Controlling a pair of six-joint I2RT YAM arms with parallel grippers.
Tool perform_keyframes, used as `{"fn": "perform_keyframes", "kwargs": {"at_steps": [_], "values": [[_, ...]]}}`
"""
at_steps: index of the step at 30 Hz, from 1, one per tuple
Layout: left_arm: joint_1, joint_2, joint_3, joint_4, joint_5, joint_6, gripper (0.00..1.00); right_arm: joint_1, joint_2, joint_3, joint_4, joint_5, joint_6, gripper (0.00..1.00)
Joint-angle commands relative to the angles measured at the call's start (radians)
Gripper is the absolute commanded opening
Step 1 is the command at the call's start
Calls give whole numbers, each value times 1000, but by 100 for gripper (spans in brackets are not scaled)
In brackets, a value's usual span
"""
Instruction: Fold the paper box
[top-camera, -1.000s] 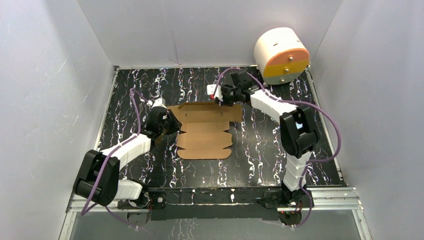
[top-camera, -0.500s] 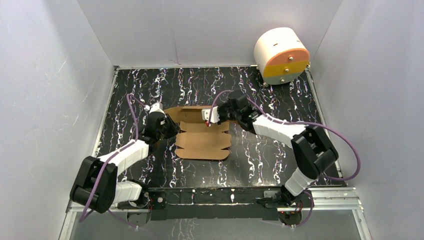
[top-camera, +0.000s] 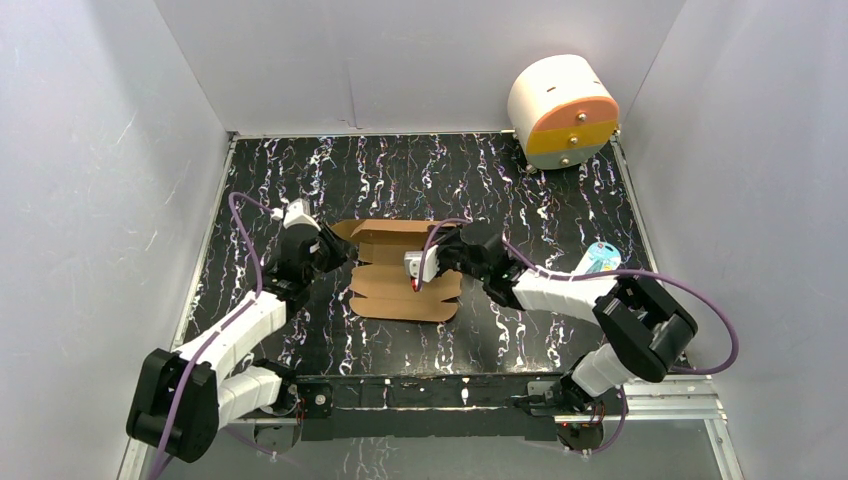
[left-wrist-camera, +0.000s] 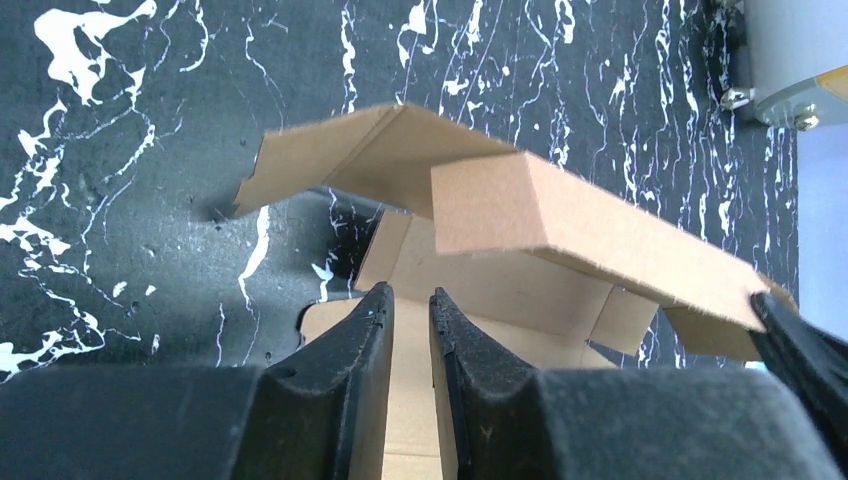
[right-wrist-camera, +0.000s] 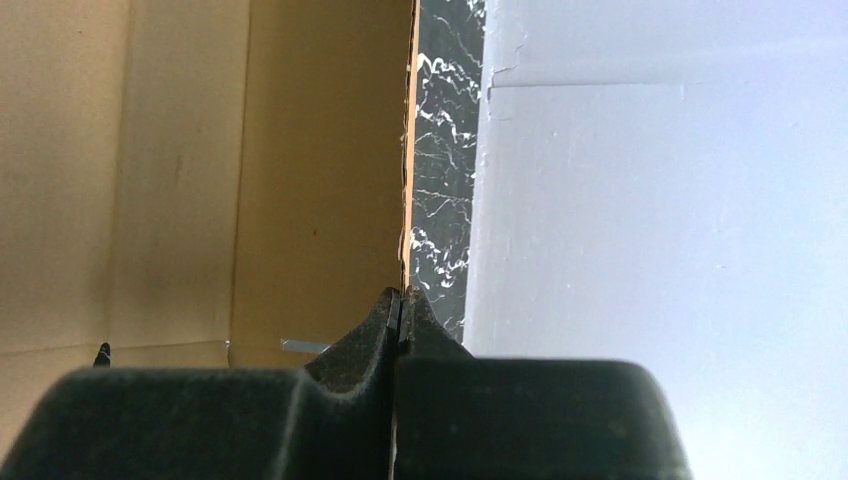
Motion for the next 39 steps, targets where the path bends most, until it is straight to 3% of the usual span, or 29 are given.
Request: {"fn": "perform_keyframes", "kwargs": {"at_steps": [1, 15, 29, 33, 39], "values": [[8, -25, 61, -23, -51, 4, 18, 36, -55, -51, 180, 53, -35, 0], [8, 89, 125, -18, -51, 27, 19, 103, -18, -204, 392, 170, -59, 0], [7, 249, 147, 96, 109, 7, 17, 137, 75, -281, 604, 236, -167, 0], [3, 263, 121, 126, 122, 5, 17, 166, 171, -302, 761, 294, -254, 0], [3, 265, 108, 124, 116, 11, 17, 201, 421, -326, 1190, 346, -433, 0]]}}
